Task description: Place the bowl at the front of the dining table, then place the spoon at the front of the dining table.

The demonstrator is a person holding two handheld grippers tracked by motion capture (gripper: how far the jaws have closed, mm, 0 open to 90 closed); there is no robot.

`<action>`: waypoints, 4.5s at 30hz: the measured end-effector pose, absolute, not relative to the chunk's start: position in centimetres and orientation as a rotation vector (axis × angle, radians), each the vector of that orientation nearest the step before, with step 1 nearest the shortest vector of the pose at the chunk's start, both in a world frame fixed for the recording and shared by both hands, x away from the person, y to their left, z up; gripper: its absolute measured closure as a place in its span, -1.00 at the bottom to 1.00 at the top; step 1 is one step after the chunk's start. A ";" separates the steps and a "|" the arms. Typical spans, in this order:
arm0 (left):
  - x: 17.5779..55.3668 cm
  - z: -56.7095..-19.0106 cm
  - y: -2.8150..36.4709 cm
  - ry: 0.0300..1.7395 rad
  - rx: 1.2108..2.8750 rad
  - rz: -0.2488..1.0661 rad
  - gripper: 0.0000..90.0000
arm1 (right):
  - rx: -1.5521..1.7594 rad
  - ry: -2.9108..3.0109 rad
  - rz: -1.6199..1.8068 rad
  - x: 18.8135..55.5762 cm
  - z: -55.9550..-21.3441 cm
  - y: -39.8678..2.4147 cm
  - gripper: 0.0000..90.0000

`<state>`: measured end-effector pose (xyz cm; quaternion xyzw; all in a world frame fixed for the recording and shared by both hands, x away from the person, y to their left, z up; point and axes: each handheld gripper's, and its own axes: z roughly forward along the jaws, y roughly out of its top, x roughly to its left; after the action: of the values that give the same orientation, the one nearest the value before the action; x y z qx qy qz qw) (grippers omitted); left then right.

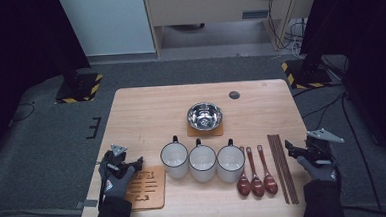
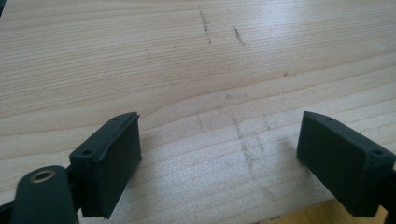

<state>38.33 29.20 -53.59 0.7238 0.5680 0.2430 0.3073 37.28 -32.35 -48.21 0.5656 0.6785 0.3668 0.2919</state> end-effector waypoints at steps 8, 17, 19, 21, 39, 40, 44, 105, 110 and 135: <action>38.4 -53.6 29.2 1.511 1.918 0.639 -0.82 | 1.443 1.862 1.010 36.3 -47.1 -30.8 -0.56; 38.4 -53.6 29.2 1.514 1.917 0.639 -0.83 | 1.432 1.921 1.001 36.2 -47.7 -29.6 -0.46; 38.4 -53.6 29.2 1.514 1.917 0.639 -0.83 | 1.431 1.940 0.994 36.0 -47.9 -29.2 -0.43; 38.4 -53.6 29.2 1.515 1.917 0.639 -0.84 | 1.425 1.952 0.989 35.9 -48.0 -29.0 -0.41; 38.4 -53.6 29.2 1.518 1.917 0.641 -0.85 | 1.385 2.062 0.976 34.6 -49.0 -26.6 -0.32; 38.4 -53.6 29.2 1.518 1.917 0.641 -0.85 | 1.386 2.065 0.977 34.6 -49.1 -26.4 -0.31; 38.4 -53.6 29.2 1.518 1.917 0.640 -0.85 | 1.385 2.085 0.976 34.5 -49.4 -26.1 -0.28; 38.5 -53.6 29.2 1.515 1.922 0.635 -0.88 | 1.445 2.226 0.837 34.3 -52.0 -23.8 0.61; 38.5 -53.6 29.2 1.515 1.922 0.635 -0.88 | 1.445 2.218 0.837 34.3 -52.0 -23.7 0.65; 38.5 -53.6 29.2 1.515 1.923 0.635 -0.88 | 1.428 2.224 0.861 34.5 -52.0 -24.0 0.67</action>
<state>38.49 29.18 -53.64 0.7249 0.5713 0.2393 0.3016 34.54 -24.01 -52.04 0.5055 0.7869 0.3048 0.1799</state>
